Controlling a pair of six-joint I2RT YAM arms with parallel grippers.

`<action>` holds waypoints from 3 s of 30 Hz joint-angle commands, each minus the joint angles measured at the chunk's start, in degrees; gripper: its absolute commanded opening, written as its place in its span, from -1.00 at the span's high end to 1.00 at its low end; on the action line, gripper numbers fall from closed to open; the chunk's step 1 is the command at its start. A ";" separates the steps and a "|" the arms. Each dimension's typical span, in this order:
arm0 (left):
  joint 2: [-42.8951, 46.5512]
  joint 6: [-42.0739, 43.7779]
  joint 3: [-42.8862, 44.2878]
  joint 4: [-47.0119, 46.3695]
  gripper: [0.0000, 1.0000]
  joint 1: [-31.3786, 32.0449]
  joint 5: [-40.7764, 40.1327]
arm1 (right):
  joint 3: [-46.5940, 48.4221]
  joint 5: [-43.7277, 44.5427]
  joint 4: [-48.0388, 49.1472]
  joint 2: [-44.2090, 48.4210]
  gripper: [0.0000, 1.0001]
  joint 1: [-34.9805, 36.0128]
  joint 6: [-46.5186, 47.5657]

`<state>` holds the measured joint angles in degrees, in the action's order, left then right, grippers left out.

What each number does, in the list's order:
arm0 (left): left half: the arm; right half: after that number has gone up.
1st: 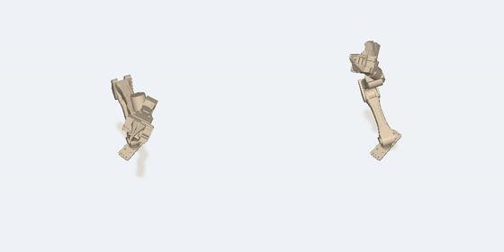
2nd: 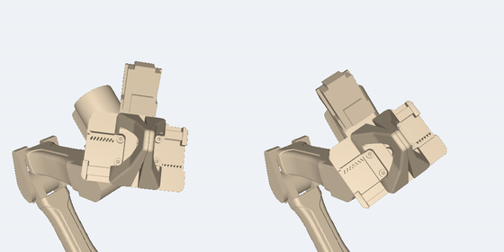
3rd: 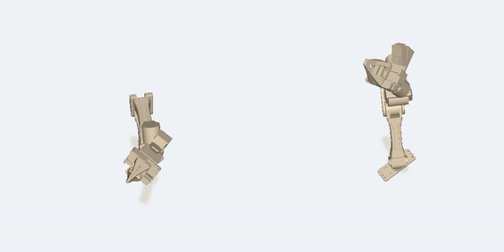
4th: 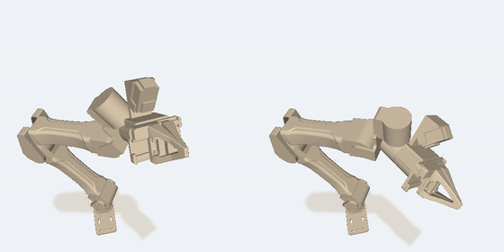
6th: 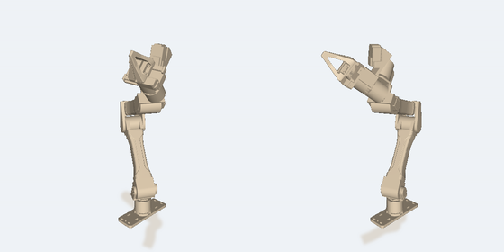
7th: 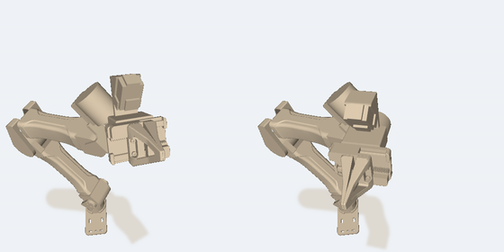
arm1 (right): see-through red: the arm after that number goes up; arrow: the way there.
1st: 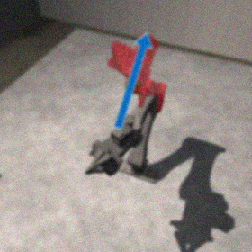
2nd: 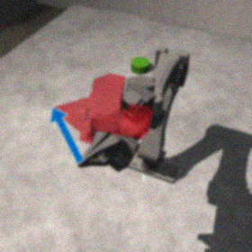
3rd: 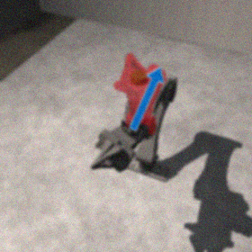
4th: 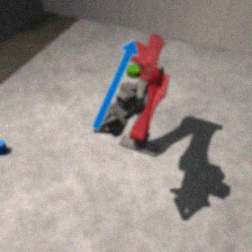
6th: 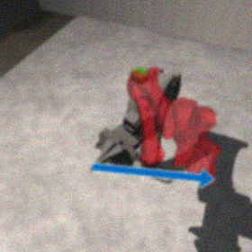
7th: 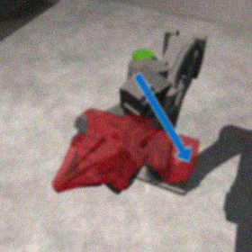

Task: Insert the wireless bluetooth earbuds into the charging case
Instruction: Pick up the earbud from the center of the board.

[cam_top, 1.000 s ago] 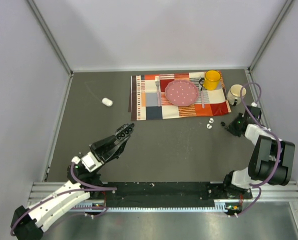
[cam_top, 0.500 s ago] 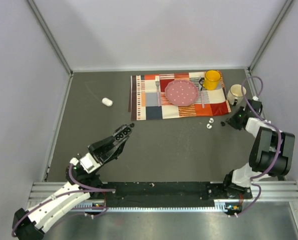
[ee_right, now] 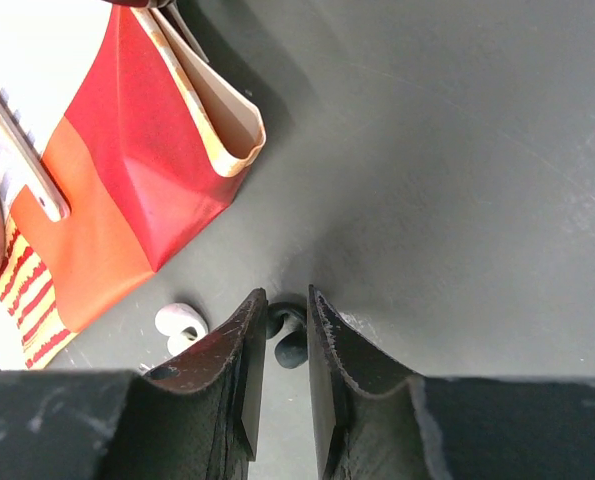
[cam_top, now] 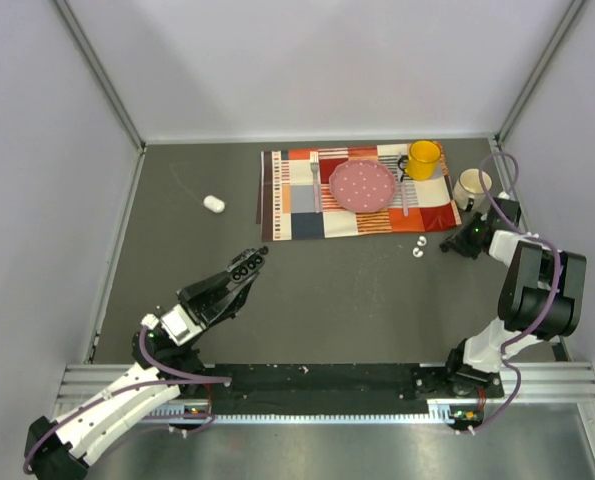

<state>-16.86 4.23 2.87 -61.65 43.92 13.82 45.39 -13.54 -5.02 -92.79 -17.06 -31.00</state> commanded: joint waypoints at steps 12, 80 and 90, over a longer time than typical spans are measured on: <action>0.60 -0.19 -4.98 -1.37 1.00 -0.15 -0.73 | -3.11 -2.19 1.32 1.91 0.54 -0.43 1.56; -1.86 -1.59 -5.60 -3.74 1.00 -0.24 -0.90 | -17.16 0.53 3.00 20.97 1.00 5.11 -5.55; -1.95 -2.12 -5.69 -3.83 1.00 -0.15 -0.73 | -19.11 -1.50 0.45 26.17 1.00 8.62 -6.00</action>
<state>-18.39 3.03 2.87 -62.81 43.92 13.37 25.93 -14.70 -3.62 -67.22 -9.93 -36.58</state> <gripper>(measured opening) 0.339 0.002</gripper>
